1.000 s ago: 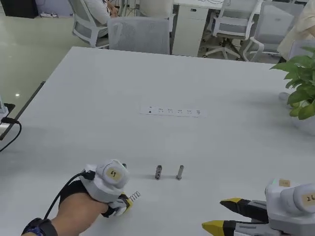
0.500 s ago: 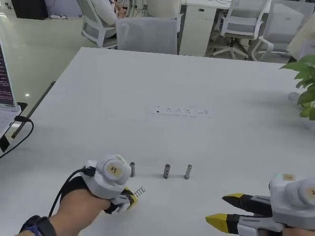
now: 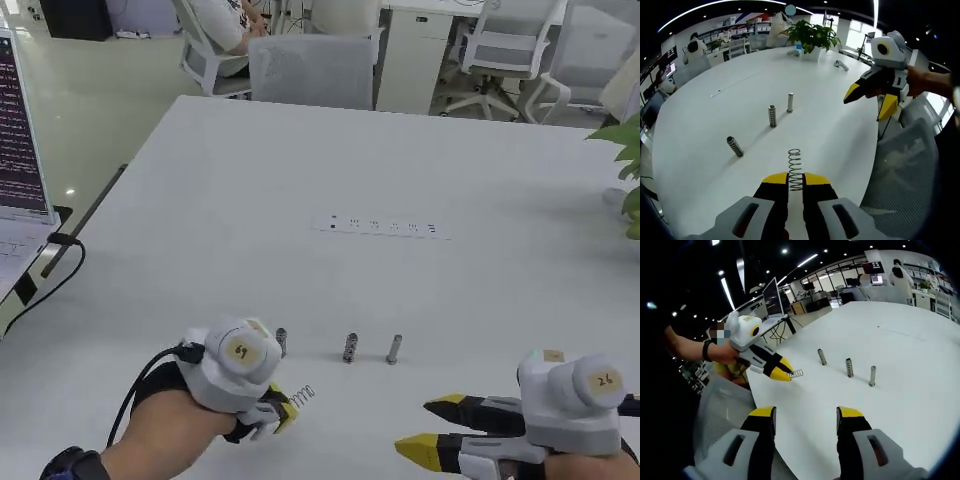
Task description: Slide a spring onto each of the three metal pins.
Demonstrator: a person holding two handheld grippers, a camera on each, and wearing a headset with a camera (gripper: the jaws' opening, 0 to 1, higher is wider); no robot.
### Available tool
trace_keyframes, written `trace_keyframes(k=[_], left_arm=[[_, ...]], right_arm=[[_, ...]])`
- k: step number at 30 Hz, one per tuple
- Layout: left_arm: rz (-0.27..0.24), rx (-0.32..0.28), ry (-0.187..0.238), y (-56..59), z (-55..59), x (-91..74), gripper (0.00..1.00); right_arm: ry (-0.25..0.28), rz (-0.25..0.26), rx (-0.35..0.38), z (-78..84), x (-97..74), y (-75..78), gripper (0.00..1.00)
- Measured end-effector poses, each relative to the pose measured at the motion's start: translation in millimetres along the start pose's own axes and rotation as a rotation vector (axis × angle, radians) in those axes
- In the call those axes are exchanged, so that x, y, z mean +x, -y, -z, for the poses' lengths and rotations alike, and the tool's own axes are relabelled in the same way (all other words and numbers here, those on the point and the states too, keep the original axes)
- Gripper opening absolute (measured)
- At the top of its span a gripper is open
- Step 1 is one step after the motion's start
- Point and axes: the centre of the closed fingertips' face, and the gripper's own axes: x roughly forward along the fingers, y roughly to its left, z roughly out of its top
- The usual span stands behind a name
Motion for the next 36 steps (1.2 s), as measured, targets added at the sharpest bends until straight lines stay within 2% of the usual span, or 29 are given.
trace_keyframes(k=[12,28,32,36], left_arm=[[0.035,0.036,0.023,17.7,-9.2,-3.7,0.02],[0.089,0.072,0.075,43.3,-25.9,-5.0,0.02],[0.100,0.085,0.090,46.7,-30.6,-6.8,0.02],[0.108,0.097,0.103,48.7,-35.0,-8.4,0.02]], right_arm=[[0.008,-0.052,0.007,-5.3,13.3,-7.2,0.41],[-0.047,-0.124,-0.056,-14.6,26.6,-13.4,0.36],[-0.066,-0.166,-0.072,-15.7,29.8,-19.7,0.34],[-0.099,-0.185,-0.116,-15.2,32.9,-21.8,0.32]])
